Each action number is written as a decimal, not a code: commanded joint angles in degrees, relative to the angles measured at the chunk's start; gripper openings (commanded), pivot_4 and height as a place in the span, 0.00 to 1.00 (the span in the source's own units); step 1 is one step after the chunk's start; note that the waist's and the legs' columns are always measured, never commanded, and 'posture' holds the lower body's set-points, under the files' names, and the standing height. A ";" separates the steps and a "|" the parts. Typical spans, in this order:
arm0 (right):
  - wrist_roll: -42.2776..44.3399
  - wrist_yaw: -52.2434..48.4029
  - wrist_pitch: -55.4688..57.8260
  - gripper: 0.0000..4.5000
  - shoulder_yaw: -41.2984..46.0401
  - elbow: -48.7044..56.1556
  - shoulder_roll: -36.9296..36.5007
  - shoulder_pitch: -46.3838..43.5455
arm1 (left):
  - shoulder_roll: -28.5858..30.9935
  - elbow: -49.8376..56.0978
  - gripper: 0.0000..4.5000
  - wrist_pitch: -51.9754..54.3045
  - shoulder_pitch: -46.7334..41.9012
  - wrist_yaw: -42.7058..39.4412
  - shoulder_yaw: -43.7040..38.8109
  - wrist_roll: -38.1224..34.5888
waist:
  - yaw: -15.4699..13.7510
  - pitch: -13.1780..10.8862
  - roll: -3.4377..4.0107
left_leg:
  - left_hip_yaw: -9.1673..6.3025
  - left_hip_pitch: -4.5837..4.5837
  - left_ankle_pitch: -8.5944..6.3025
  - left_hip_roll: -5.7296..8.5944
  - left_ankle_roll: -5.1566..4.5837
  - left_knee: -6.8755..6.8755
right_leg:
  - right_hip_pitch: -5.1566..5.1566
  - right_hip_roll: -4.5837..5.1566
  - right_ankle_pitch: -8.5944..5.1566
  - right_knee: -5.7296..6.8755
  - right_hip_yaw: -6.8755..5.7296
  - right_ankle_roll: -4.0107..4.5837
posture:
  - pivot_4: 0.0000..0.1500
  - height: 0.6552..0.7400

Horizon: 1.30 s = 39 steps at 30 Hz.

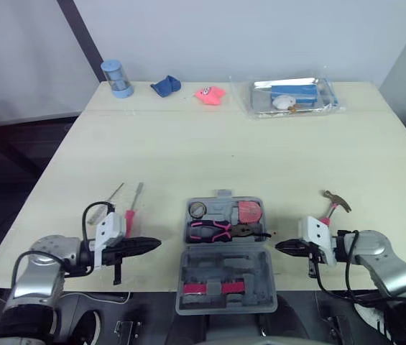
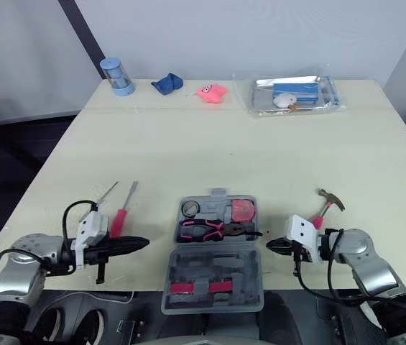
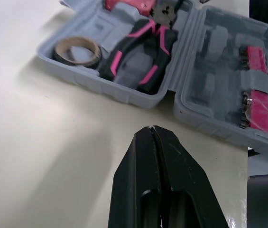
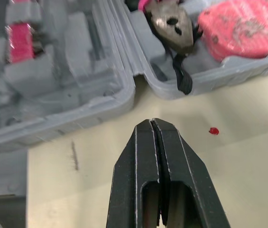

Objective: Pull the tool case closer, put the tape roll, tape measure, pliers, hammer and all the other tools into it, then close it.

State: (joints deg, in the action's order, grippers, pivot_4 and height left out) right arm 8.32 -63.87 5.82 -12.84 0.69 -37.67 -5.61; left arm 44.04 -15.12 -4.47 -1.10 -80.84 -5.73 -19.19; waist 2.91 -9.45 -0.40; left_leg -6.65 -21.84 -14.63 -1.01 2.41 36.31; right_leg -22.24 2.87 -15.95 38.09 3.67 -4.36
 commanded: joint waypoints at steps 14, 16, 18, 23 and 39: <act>15.22 8.64 -1.79 0.00 20.43 8.75 4.43 12.12 | -0.20 7.31 0.01 11.10 9.19 8.93 -21.08 -16.27 | -0.51 -0.02 -0.05 | -0.02 0.02 0.00 -0.03 0.00 0.01 | 0.05 0.01 0.00 0.01 -0.01 0.00 | 1.00 1.00; 16.69 11.36 -2.82 0.00 26.73 7.85 5.28 16.08 | -0.69 5.97 0.01 11.09 11.87 11.42 -25.92 -17.09 | -0.55 -0.03 -0.04 | -0.03 0.03 -0.01 -0.03 0.00 0.01 | 0.09 0.02 0.00 -0.02 -0.02 0.00 | 1.00 1.00; 17.47 13.05 -3.74 0.00 30.86 7.03 5.83 18.98 | -1.22 4.64 0.01 10.65 13.64 12.70 -28.87 -17.14 | -0.59 -0.03 -0.04 | 0.01 0.06 -0.01 -0.01 0.00 0.01 | 0.13 0.04 0.00 -0.05 -0.01 0.00 | 1.00 1.00; 19.49 16.67 -5.45 0.00 41.83 2.74 7.34 27.03 | -2.33 -3.57 0.01 6.83 15.75 17.39 -35.29 -15.44 | -0.60 -0.02 -0.08 | 0.01 0.09 -0.01 -0.02 0.00 0.00 | 0.17 0.03 -0.02 -0.09 -0.01 0.01 | 1.00 1.00; 21.54 15.09 -6.57 0.00 45.95 0.15 7.41 31.60 | -0.35 -12.75 0.01 -1.85 14.11 14.47 -29.55 -8.59 | -0.52 0.05 -0.10 | 0.14 0.18 -0.01 -0.03 0.01 0.00 | 0.20 0.02 -0.02 -0.08 0.09 0.01 | 1.00 1.00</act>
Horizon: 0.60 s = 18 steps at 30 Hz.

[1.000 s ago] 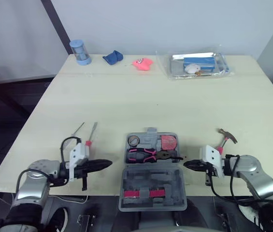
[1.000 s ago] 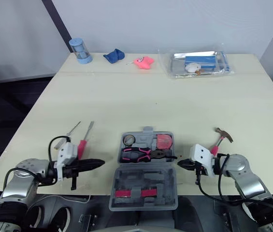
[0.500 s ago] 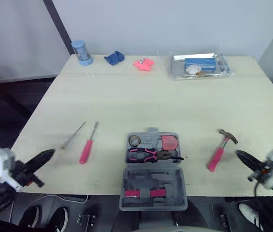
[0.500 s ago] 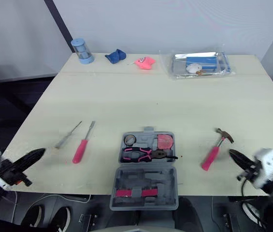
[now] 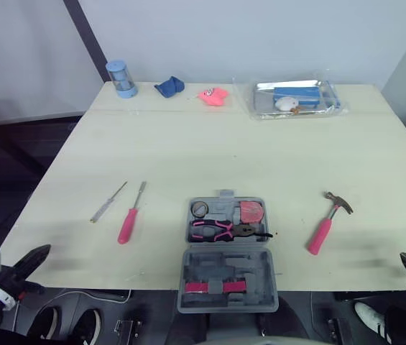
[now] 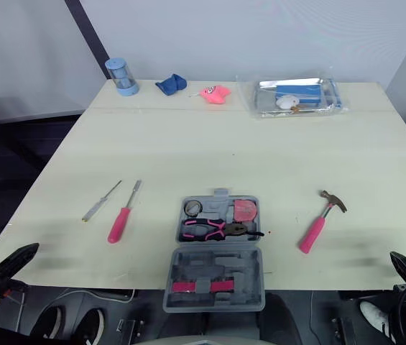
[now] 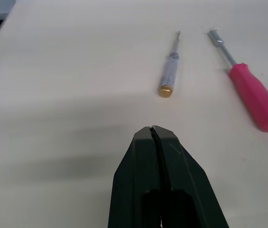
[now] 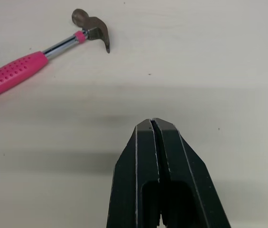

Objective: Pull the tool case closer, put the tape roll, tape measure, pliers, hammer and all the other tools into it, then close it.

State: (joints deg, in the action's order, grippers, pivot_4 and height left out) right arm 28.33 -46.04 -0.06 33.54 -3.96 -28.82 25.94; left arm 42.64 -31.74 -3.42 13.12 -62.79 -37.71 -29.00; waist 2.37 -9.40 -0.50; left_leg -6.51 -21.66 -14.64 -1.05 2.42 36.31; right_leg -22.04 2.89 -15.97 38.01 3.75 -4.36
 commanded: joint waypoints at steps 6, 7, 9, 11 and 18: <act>-0.45 -6.67 3.70 0.00 -9.84 16.19 -5.58 -1.28 | 0.86 13.92 0.01 -3.49 -1.14 -8.80 10.95 2.80 | 0.12 0.00 0.01 | -0.01 0.00 0.00 -0.03 0.00 0.00 | 0.00 -0.02 0.01 0.01 0.00 0.00 | 1.00 1.00; -0.27 -6.59 5.21 0.00 -11.28 17.61 -6.10 -1.85 | 0.92 15.31 0.01 -3.76 -1.28 -9.35 12.47 3.48 | 0.06 0.00 0.01 | -0.01 -0.01 0.00 -0.03 0.00 0.00 | 0.00 -0.01 0.01 0.01 0.01 0.00 | 1.00 1.00; -0.58 -7.32 7.45 0.00 -14.74 19.64 -7.56 -3.71 | 0.76 17.58 0.01 -3.25 -2.14 -9.89 15.37 4.25 | 0.04 0.00 -0.01 | -0.01 -0.02 0.00 -0.03 0.00 0.00 | 0.00 -0.01 0.01 0.00 0.01 -0.01 | 1.00 1.00; -2.40 -8.39 8.37 0.00 -18.58 20.39 -9.16 -6.30 | 0.69 18.83 0.01 -3.14 -3.42 -10.37 18.23 5.29 | 0.00 0.00 0.00 | -0.01 -0.02 0.00 -0.02 0.00 0.00 | 0.01 -0.01 0.01 0.00 0.01 -0.01 | 1.00 1.00; -12.10 -12.30 9.13 0.00 -33.26 17.48 -13.89 -16.20 | 1.07 18.73 0.01 -3.24 -10.06 -12.09 27.78 10.06 | 0.00 -0.01 -0.02 | -0.03 -0.03 0.01 -0.01 0.00 0.02 | 0.00 -0.02 0.01 0.00 -0.02 -0.02 | 1.00 1.00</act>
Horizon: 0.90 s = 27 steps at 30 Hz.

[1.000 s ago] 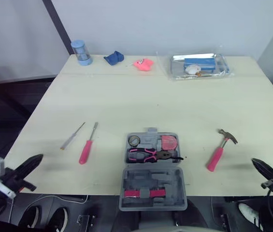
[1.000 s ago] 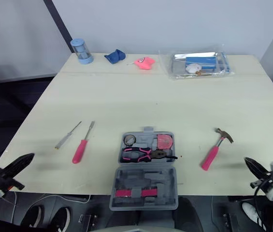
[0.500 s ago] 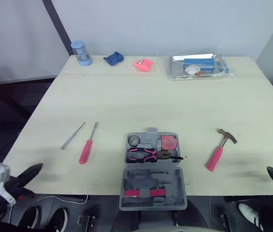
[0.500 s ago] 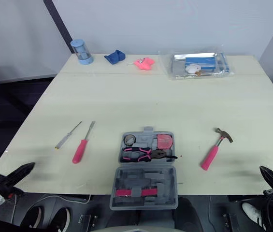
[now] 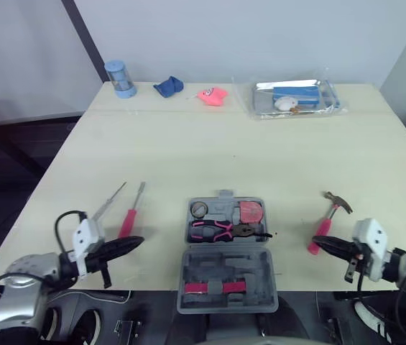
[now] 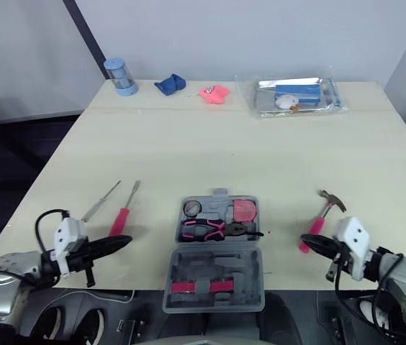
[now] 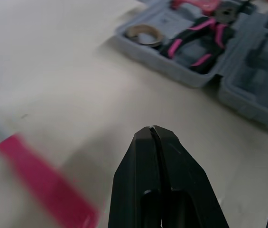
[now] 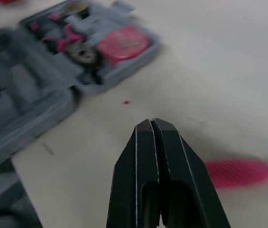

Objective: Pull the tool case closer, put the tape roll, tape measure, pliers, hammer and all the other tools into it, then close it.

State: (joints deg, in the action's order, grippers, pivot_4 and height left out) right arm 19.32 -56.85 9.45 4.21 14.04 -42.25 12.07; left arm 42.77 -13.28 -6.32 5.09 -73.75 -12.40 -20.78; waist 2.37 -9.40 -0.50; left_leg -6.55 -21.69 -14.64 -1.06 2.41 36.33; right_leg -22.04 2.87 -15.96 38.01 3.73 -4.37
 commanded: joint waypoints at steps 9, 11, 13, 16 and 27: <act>-11.11 -2.50 1.18 0.00 -16.72 -5.95 2.06 -15.05 | 0.95 -3.99 0.01 -0.94 -9.54 -4.71 11.56 6.82 | 0.19 -0.02 0.00 | -0.02 -0.02 0.00 0.00 0.00 0.04 | -0.01 -0.02 0.01 0.03 -0.02 0.00 | 1.00 1.00; -12.59 -2.71 2.34 0.00 -18.55 -6.87 2.27 -17.35 | 0.90 -5.00 0.01 -0.81 -10.27 -4.62 12.23 7.12 | 0.15 -0.02 0.00 | -0.03 -0.02 0.00 0.00 0.00 0.07 | -0.01 -0.03 0.01 0.05 -0.02 0.00 | 1.00 1.00; -13.88 -2.91 3.46 0.00 -20.17 -7.58 2.43 -19.28 | 1.01 -6.33 0.01 -1.63 -10.97 -4.62 12.94 7.91 | 0.08 -0.02 0.00 | -0.05 -0.02 0.00 0.00 0.00 0.07 | -0.02 -0.03 0.01 0.06 -0.04 0.00 | 1.00 1.00; -14.97 -3.60 4.38 0.00 -22.02 -7.93 2.52 -20.94 | 0.64 -7.63 0.01 -1.98 -12.02 -4.58 13.92 8.73 | 0.01 -0.02 0.00 | -0.07 -0.04 0.00 0.00 0.00 0.07 | -0.02 -0.03 0.01 0.05 -0.06 0.00 | 1.00 1.00; -15.53 -4.21 5.60 0.00 -24.65 -7.02 4.03 -23.35 | -0.96 -8.45 0.01 -1.70 -14.19 -5.89 16.74 9.43 | 0.14 -0.02 0.00 | -0.10 -0.04 0.00 0.01 0.00 0.08 | -0.02 -0.03 0.01 0.08 -0.08 0.00 | 1.00 1.00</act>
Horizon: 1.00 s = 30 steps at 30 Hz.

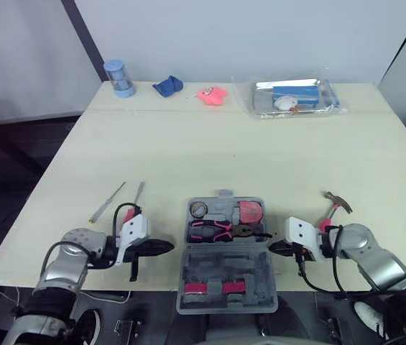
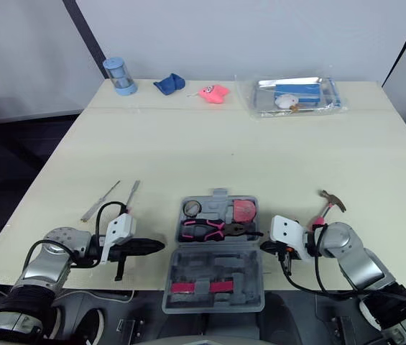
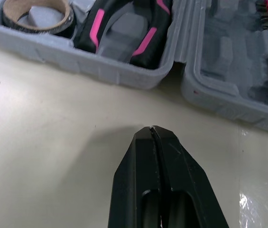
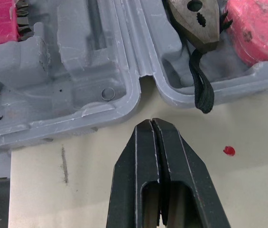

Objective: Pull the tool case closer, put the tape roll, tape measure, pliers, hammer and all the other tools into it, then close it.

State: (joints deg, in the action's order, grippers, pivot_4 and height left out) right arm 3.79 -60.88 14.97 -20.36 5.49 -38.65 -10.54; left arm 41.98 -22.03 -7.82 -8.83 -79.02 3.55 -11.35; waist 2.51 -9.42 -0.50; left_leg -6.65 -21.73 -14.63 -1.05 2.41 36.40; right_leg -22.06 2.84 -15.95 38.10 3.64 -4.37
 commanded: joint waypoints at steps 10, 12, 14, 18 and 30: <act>-0.56 0.12 0.52 0.00 -0.64 1.84 1.35 -1.34 | -1.23 -0.31 0.01 -0.67 -1.23 -0.61 2.78 1.02 | -0.04 0.00 0.00 | -0.01 -0.01 0.00 0.00 0.00 0.01 | 0.00 0.00 0.00 0.00 -0.01 0.00 | 1.00 1.00; -0.59 0.15 0.60 0.00 -0.67 1.80 1.54 -1.52 | -1.48 -0.87 0.01 -0.87 -1.55 -0.49 3.13 1.31 | -0.01 0.00 0.00 | -0.01 0.00 0.00 0.00 0.00 0.01 | 0.00 0.00 0.00 0.00 -0.01 0.00 | 1.00 1.00; -0.70 0.19 0.59 0.00 -0.71 1.77 1.72 -1.61 | -1.98 -1.65 0.01 -0.98 -2.00 -0.13 3.39 1.46 | -0.03 0.00 0.00 | -0.01 0.00 0.00 0.00 0.00 0.01 | 0.00 0.00 0.00 0.01 -0.01 0.00 | 1.00 1.00; -0.88 0.10 0.59 0.00 -0.72 1.67 2.01 -1.71 | -3.78 -1.30 0.01 0.13 -2.34 -0.25 4.58 1.14 | -0.07 0.00 0.00 | -0.01 0.00 0.00 0.01 0.00 0.02 | 0.00 0.01 0.00 0.01 -0.01 0.00 | 1.00 1.00; -0.86 -0.02 0.99 0.00 -0.48 1.34 2.95 -2.29 | -7.36 -3.72 0.01 0.40 -6.15 0.05 5.66 2.16 | -0.26 0.02 0.04 | -0.02 0.00 0.00 0.03 0.00 0.05 | 0.01 0.01 0.00 0.04 -0.01 0.00 | 1.00 1.00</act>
State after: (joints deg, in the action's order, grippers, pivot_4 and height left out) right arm 1.92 -60.74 16.41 -20.95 5.36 -36.76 -11.68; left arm 36.32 -25.77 -7.79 -14.23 -79.94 8.01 -9.24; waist 2.24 -9.40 -0.46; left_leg -6.68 -21.73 -14.63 -1.02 2.41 36.48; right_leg -22.04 2.85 -15.94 38.14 3.63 -4.37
